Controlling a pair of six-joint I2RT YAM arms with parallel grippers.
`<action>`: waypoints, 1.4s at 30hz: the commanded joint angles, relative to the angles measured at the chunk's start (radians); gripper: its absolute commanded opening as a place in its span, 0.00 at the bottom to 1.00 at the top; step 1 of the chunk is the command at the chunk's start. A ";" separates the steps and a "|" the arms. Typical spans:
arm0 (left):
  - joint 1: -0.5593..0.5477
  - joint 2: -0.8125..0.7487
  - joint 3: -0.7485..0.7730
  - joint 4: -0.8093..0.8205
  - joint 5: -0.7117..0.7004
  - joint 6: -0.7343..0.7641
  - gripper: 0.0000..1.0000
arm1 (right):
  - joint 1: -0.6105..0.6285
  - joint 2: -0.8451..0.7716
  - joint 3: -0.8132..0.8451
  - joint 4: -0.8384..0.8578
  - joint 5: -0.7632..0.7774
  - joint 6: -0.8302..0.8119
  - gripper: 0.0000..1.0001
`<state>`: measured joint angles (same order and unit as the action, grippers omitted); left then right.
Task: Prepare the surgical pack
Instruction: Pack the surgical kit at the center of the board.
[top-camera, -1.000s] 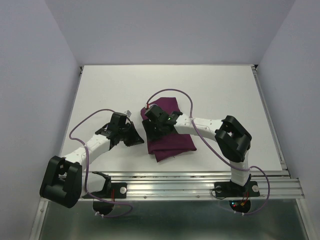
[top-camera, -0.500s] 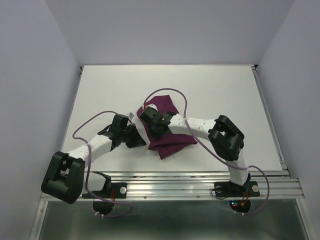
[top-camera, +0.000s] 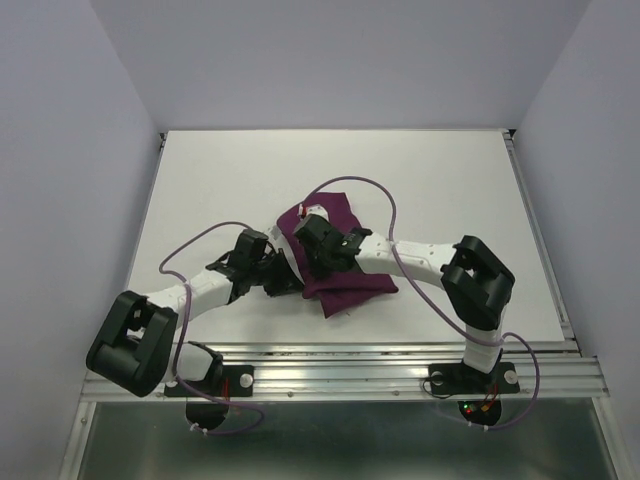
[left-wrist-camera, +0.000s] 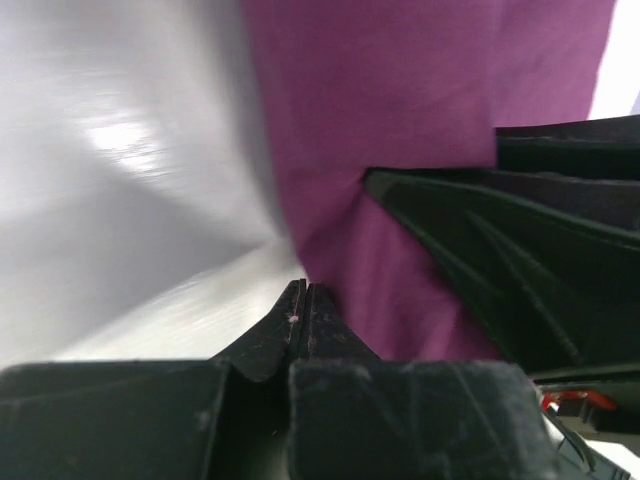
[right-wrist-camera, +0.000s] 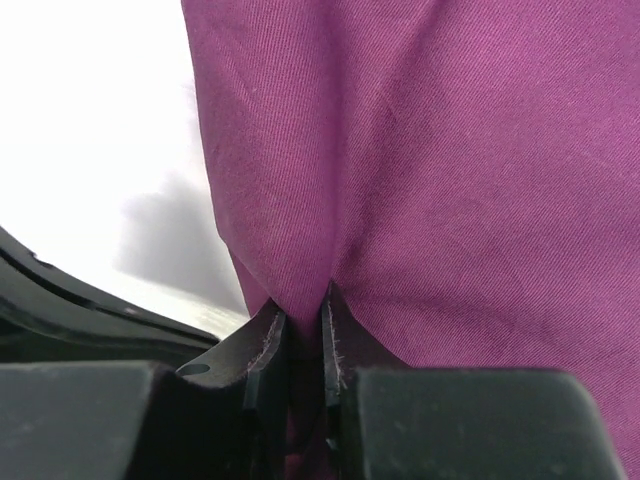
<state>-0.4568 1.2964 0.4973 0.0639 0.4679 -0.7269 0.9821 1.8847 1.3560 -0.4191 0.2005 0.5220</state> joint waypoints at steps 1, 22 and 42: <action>-0.029 -0.002 0.006 0.079 0.018 -0.031 0.00 | 0.004 -0.081 0.002 0.132 -0.035 0.099 0.01; -0.100 0.176 0.057 0.286 -0.061 -0.060 0.00 | 0.004 -0.136 0.017 0.164 -0.065 0.131 0.01; -0.054 0.136 0.049 0.218 -0.123 -0.051 0.00 | 0.004 -0.150 -0.014 0.167 -0.053 0.144 0.01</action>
<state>-0.5133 1.4242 0.5171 0.2554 0.3508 -0.7887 0.9741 1.8084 1.3384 -0.3798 0.1680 0.6289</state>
